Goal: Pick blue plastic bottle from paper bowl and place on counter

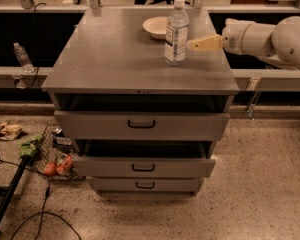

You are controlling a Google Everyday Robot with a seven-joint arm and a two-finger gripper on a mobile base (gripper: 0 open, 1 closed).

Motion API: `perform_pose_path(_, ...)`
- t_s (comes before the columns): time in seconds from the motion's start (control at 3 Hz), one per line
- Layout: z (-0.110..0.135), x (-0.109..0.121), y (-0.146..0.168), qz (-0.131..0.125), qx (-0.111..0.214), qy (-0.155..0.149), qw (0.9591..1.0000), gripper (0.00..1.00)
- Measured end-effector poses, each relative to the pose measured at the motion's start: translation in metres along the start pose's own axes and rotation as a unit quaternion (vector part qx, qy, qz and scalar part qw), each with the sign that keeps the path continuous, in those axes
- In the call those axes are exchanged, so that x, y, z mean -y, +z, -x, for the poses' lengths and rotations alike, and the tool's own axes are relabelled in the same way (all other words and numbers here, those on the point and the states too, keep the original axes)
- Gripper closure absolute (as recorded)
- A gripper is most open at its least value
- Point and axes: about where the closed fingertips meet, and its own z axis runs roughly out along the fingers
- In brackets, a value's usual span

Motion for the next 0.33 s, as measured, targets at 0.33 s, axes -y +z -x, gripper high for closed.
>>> perform_pose_path(0.33, 0.0003, 0.0000, 0.0024, -0.001, 0.003, 0.001, 1.0000, 0.00)
